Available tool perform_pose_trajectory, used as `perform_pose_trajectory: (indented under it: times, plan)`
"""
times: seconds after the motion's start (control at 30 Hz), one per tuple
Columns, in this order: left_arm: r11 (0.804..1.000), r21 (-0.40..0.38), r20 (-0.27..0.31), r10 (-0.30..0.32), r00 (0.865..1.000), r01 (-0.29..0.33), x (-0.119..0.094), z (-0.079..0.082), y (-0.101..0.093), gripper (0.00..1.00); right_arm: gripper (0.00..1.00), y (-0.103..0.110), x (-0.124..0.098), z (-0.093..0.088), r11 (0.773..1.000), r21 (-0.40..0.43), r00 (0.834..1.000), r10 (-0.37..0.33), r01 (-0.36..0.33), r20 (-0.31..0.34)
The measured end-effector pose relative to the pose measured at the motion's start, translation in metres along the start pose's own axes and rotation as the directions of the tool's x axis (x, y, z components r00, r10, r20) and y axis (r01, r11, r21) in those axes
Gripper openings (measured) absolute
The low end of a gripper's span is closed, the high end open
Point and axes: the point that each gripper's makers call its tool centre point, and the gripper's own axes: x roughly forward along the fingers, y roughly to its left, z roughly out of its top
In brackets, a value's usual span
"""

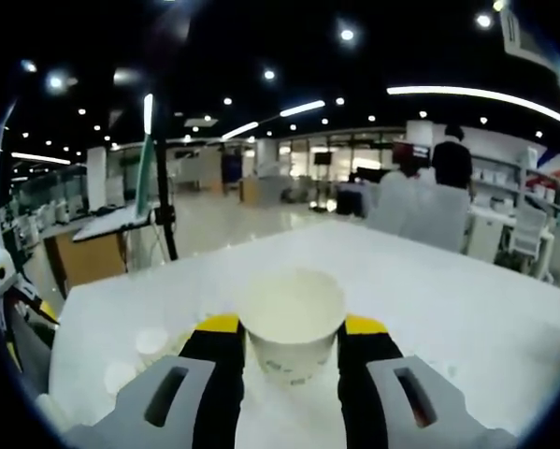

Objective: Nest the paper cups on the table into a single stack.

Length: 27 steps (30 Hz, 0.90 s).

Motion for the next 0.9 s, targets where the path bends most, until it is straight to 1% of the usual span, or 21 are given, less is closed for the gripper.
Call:
perform_pose_trajectory:
  times: [0.2, 0.27, 0.47, 0.77, 0.9]
  plan:
    - [1.000, -0.001, 0.007, 0.008, 1.000, -0.008, -0.001, 0.001, 0.002, 0.93, 0.35, 0.003, -0.004, 0.000, 1.000, 0.005, 1.000, -0.005, 0.006, -0.005]
    - [1.000, -0.006, 0.015, 0.011, 1.000, -0.011, -0.001, 0.003, 0.002, 0.94, 0.35, 0.004, -0.006, 0.002, 1.000, 0.028, 1.000, -0.006, 0.006, 0.007]
    - [1.000, -0.024, 0.017, 0.012, 1.000, -0.011, -0.001, 0.003, 0.003, 0.99, 0.35, 0.012, -0.012, 0.003, 1.000, 0.017, 1.000, -0.004, 0.004, 0.006]
    - [0.998, -0.063, 0.009, 0.002, 1.000, -0.001, -0.002, 0.002, 0.002, 0.99, 0.35, 0.021, -0.020, 0.003, 1.000, 0.008, 1.000, 0.003, -0.003, 0.004]
    - [0.998, -0.066, 0.011, 0.005, 1.000, -0.005, -0.003, 0.002, 0.002, 0.99, 0.35, 0.023, -0.023, 0.005, 1.000, 0.004, 1.000, 0.004, -0.004, 0.005]
